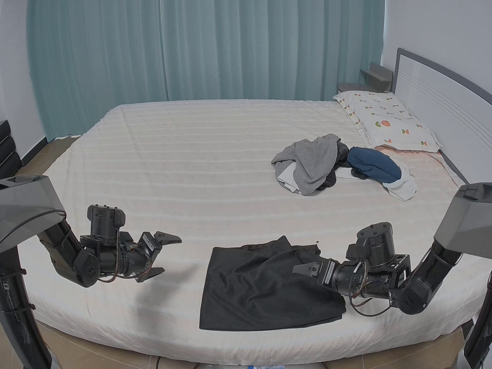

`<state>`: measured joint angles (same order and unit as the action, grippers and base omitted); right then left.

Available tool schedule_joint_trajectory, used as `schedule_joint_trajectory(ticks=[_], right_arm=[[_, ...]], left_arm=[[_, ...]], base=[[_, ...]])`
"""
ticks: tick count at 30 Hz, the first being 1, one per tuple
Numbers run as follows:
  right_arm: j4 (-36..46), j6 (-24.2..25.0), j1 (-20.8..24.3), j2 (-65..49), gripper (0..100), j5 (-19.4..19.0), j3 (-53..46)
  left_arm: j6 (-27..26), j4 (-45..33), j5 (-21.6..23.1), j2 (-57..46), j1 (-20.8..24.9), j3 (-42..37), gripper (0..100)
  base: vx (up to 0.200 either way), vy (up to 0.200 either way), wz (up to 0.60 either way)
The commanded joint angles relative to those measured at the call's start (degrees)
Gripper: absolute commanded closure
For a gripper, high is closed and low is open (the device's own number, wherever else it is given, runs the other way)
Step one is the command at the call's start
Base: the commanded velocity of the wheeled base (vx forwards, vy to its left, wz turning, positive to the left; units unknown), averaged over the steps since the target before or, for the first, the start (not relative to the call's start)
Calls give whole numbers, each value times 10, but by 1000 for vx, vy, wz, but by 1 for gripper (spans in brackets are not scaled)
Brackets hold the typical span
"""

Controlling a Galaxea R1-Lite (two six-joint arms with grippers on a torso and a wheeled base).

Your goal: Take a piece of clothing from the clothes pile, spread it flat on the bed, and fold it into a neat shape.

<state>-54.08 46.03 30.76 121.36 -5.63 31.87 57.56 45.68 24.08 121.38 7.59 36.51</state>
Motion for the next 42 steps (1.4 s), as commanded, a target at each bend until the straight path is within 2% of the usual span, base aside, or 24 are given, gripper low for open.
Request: schedule_joint_trajectory(ticks=[1, 8, 11, 12, 13, 15, 25, 30, 36, 42], right_arm=[[-3, 0, 4, 55, 0, 1, 26], [-39, -3, -12, 119, 0, 27, 80], [-81, -6, -26, 148, 0, 65, 104], [-81, -6, -26, 148, 0, 65, 104], [-128, -8, -35, 168, 0, 92, 111], [-163, -17, -46, 182, 0, 107, 112], [-183, -30, -95, 179, 0, 113, 107], [-196, -26, -104, 172, 0, 113, 101], [-250, -31, -111, 165, 0, 112, 65], [-250, -31, -106, 164, 0, 111, 61]], left_arm=[[0, 0, 0, 2, 1, 1, 0], [0, 0, -3, 3, 1, 3, 0], [0, 0, -2, 3, 1, 2, 0], [0, 0, -2, 3, 1, 2, 0], [0, 0, -3, 3, 1, 2, 0], [0, 0, -3, 3, 1, 2, 0], [0, 0, -5, 3, 1, 1, 0], [0, 0, -5, 3, 1, 1, 0], [4, -1, -3, 2, -1, 5, 0], [4, -2, -3, 1, 8, 6, 0]], base=[[0, 0, 0], [0, 0, 0], [0, 0, 0], [0, 0, 0], [0, 0, 0], [0, 0, 0], [0, 0, 0], [0, 0, 0], [0, 0, 0], [0, -200, 0]])
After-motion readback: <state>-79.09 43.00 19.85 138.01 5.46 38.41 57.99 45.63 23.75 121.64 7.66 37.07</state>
